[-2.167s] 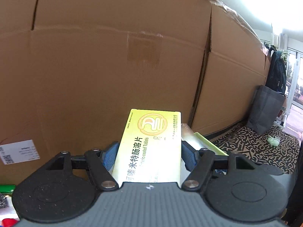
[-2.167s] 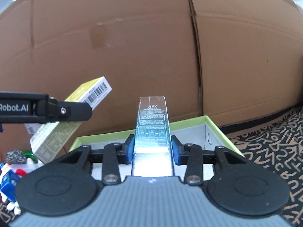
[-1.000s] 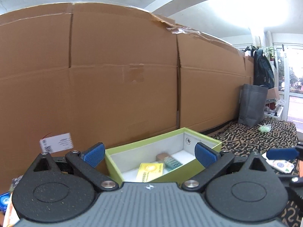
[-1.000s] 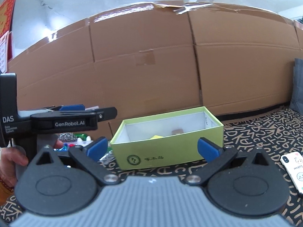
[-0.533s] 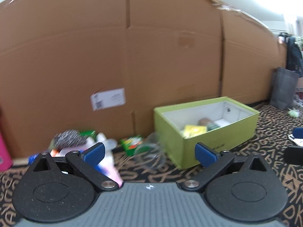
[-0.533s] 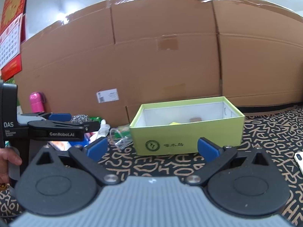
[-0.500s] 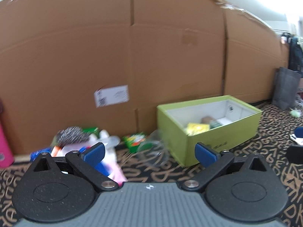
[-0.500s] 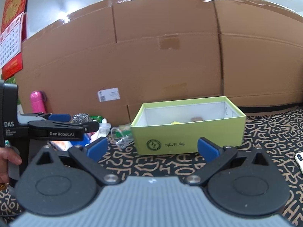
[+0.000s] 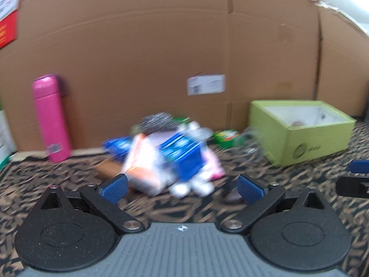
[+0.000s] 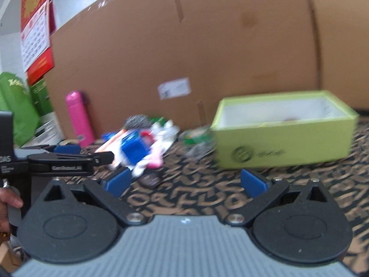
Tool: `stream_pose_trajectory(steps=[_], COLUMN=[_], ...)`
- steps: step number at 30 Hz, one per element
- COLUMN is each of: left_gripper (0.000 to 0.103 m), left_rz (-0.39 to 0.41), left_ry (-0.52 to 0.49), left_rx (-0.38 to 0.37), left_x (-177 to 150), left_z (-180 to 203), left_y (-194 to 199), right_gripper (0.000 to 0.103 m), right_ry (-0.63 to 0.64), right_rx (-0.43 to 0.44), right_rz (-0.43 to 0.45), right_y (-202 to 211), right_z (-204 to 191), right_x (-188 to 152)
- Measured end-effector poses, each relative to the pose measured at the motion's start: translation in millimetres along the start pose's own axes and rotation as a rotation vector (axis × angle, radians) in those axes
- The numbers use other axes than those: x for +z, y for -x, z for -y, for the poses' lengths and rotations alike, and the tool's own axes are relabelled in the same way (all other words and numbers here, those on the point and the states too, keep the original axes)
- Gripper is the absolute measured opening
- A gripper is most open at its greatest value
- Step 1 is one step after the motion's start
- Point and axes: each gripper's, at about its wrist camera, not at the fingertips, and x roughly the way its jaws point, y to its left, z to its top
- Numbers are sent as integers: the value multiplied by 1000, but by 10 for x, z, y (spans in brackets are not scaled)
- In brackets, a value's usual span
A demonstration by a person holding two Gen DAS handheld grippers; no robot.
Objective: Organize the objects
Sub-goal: 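Move both grippers back to the pile of items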
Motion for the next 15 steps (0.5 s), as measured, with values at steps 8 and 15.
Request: stream_pose_trajectory(steps=[8,15], left_gripper=[103,103], left_rz=[-105,-82], left_ry=[88,63], left_rx=[31,-2], left_x=[-280,-199], left_z=[-429,-495], left_y=[-132,-398], right_gripper=[103,103], right_ry=[5,36], right_rx=[61,35], right_rz=[-181,-205], right_y=[-661,-878], right_z=[-316,-435], right_x=[-211,-166])
